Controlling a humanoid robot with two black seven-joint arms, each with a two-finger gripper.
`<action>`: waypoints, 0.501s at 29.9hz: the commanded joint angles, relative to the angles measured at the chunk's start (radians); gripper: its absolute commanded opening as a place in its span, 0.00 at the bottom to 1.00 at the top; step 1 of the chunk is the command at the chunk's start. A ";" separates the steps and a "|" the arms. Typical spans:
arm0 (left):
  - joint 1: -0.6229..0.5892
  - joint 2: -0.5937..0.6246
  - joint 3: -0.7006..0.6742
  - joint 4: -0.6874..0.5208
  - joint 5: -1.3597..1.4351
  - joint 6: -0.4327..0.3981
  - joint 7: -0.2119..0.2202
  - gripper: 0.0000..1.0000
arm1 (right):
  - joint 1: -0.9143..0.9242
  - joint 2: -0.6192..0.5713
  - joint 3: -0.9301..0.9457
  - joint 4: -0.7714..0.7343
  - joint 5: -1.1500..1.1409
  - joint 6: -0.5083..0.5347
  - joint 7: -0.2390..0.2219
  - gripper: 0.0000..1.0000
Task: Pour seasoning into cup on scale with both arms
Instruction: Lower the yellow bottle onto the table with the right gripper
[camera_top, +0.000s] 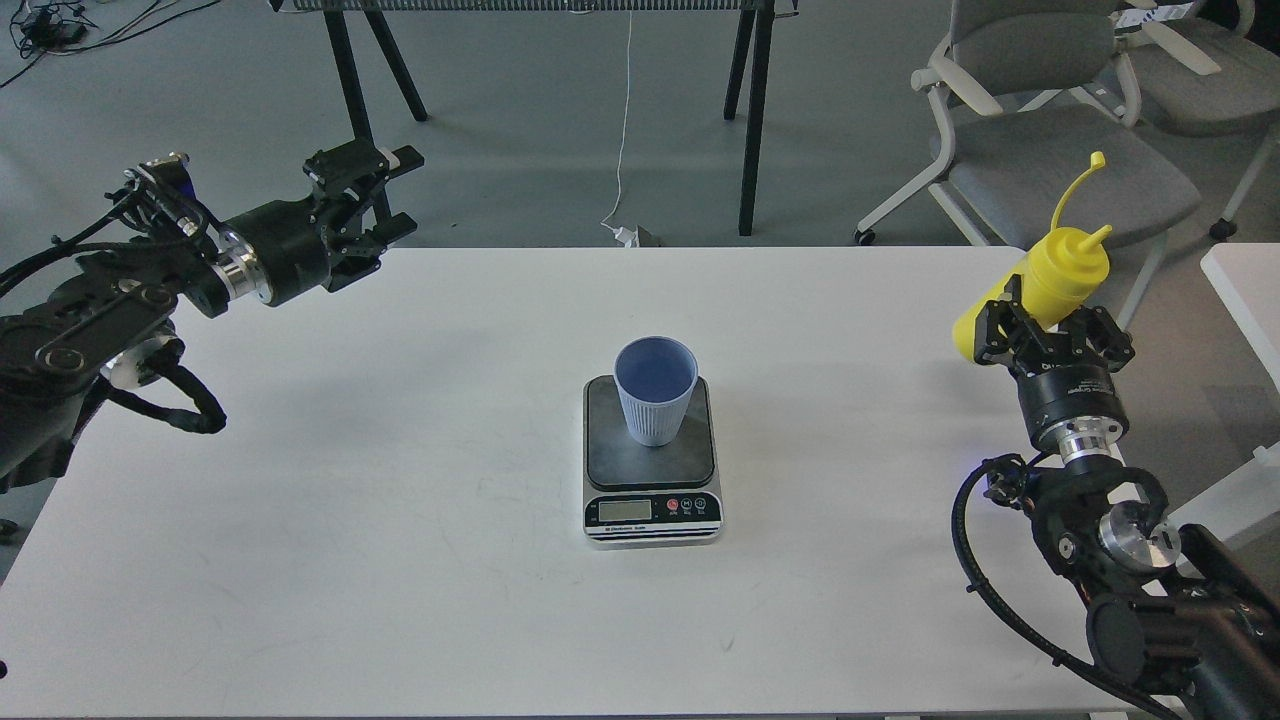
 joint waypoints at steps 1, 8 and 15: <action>0.000 0.001 0.000 0.000 0.000 0.000 0.000 0.89 | 0.000 0.019 -0.020 -0.030 0.000 0.000 0.000 0.02; 0.001 -0.002 0.000 0.000 0.000 0.000 0.000 0.89 | -0.013 0.024 -0.041 -0.064 0.000 0.000 0.000 0.03; 0.000 -0.003 0.000 0.000 0.000 0.000 0.000 0.89 | -0.020 0.024 -0.061 -0.064 -0.002 0.000 0.000 0.06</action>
